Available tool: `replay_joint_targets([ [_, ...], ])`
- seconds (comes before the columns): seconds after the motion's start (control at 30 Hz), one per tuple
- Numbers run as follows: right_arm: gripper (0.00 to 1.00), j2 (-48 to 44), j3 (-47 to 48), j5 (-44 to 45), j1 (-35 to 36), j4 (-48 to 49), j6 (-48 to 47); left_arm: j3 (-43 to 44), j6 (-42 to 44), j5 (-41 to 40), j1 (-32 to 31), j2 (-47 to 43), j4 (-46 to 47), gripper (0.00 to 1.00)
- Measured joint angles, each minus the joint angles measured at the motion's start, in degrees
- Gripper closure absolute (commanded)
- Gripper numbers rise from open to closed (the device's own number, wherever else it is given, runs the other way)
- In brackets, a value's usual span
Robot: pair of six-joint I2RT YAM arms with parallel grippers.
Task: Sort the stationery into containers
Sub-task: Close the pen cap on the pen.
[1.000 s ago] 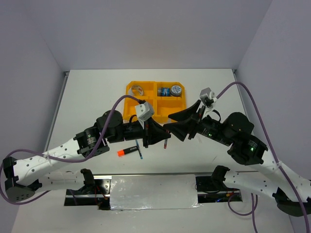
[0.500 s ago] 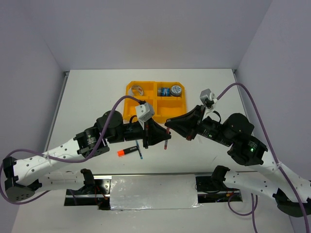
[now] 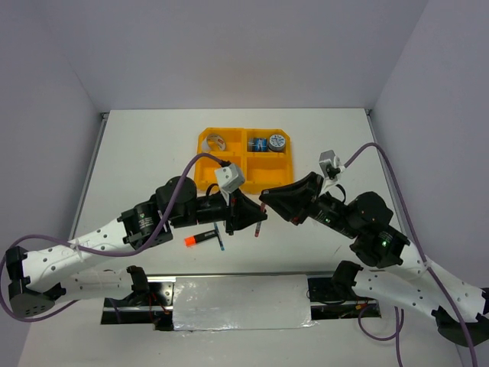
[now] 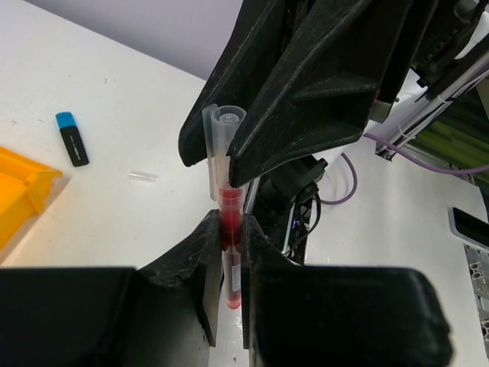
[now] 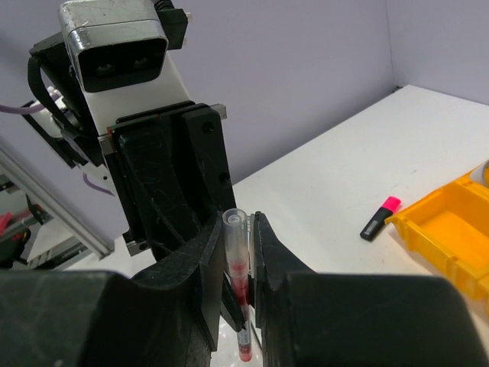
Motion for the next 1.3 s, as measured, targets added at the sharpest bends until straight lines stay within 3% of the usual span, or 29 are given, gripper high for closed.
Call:
replay_joint_targets([
  [0.73, 1.0, -5.1, -17.0, 11.7, 4.7, 20.2, 1.8, -2.5, -3.1, -3.5, 0.0, 0.8, 0.6, 1.0],
  [1.3, 0.98, -0.3, -18.8, 22.1, 9.5, 28.8, 4.0, -0.8, -10.6, 15.3, 12.0, 1.6, -1.8, 1.0],
])
